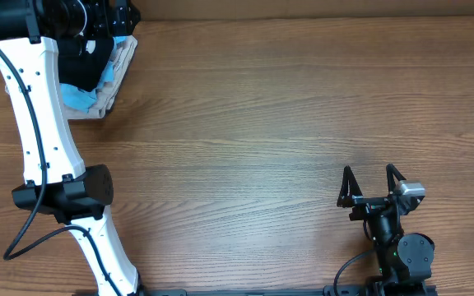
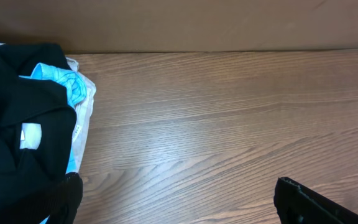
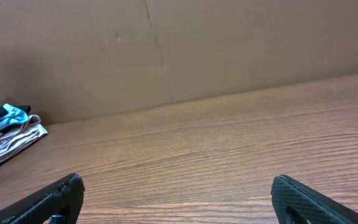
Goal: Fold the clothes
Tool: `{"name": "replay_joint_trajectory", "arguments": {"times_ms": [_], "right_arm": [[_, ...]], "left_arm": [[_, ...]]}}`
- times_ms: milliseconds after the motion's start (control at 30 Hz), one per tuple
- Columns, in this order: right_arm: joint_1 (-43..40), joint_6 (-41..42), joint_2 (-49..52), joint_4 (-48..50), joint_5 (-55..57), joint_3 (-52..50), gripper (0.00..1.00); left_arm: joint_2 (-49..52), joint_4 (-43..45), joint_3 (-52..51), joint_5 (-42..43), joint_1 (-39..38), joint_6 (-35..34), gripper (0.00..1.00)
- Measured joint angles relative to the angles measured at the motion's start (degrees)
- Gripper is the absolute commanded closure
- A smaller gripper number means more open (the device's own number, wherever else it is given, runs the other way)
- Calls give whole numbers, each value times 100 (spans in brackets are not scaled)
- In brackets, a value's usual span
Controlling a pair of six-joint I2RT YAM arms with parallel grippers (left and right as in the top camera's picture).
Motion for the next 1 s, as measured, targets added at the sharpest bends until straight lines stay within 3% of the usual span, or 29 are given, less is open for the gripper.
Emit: {"name": "replay_joint_trajectory", "arguments": {"times_ms": [700, 833, 1000], "right_arm": [[0, 0, 2, 0, 0, 0, 0], [0, 2, 0, -2, 0, 0, 0], [0, 0, 0, -4, 0, 0, 0]], "left_arm": [[-46, 4, -103, -2, -37, 0, 0], [-614, 33, -1115, -4, -170, 0, 0], [-2210, 72, -3215, -9, -402, 2, 0]]}}
